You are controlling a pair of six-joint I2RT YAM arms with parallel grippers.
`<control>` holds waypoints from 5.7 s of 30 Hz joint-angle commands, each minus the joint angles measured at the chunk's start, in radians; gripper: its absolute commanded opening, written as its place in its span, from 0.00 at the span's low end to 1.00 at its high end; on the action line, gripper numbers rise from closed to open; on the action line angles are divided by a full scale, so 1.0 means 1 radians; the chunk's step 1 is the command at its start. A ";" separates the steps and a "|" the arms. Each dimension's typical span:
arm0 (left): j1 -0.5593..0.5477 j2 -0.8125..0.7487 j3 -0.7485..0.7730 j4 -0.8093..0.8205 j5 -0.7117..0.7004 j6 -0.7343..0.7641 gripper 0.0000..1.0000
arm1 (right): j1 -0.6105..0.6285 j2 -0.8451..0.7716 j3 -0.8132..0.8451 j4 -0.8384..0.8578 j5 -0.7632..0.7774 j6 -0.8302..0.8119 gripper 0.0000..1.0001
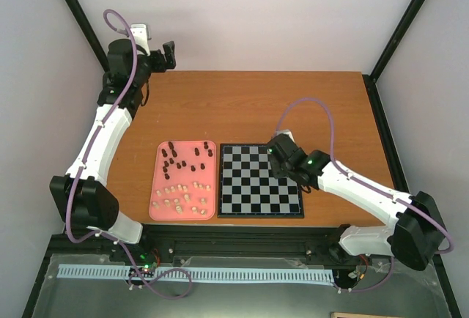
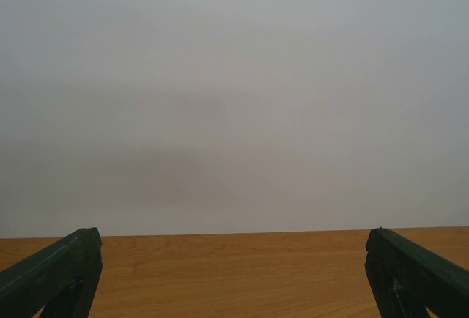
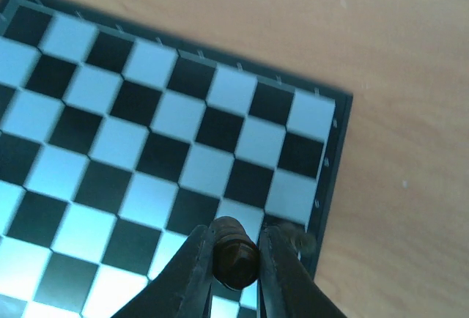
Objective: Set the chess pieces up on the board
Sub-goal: Place the chess piece on the chessboard, then pick up the chess piece from the storage box.
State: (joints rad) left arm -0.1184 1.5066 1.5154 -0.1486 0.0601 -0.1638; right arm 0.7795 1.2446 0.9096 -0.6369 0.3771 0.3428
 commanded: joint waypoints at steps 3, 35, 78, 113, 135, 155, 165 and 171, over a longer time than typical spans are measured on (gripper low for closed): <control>-0.003 -0.018 0.013 0.034 0.012 -0.004 1.00 | 0.002 -0.063 -0.091 -0.076 0.023 0.159 0.03; -0.003 0.005 0.031 0.023 0.008 0.001 1.00 | -0.126 -0.066 -0.240 0.039 -0.066 0.163 0.03; -0.003 0.005 0.035 0.014 0.010 -0.001 1.00 | -0.128 -0.001 -0.212 -0.012 -0.143 0.139 0.13; -0.003 0.015 0.039 0.015 0.004 0.001 1.00 | -0.128 0.055 -0.157 -0.022 -0.089 0.118 0.13; -0.003 0.020 0.042 0.014 0.004 0.000 1.00 | -0.128 -0.010 -0.147 -0.033 -0.113 0.104 0.47; -0.004 -0.025 0.029 0.010 -0.029 0.017 1.00 | -0.128 0.024 0.098 -0.031 -0.073 -0.041 1.00; -0.004 -0.054 -0.004 0.035 -0.023 0.009 1.00 | -0.102 0.260 0.320 0.073 -0.163 -0.101 1.00; -0.003 -0.081 -0.026 0.051 -0.035 0.011 1.00 | -0.033 0.512 0.542 0.084 -0.206 -0.182 0.94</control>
State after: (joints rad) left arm -0.1188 1.4620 1.4906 -0.1413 0.0330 -0.1627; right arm 0.7063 1.6341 1.3327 -0.5865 0.2138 0.2264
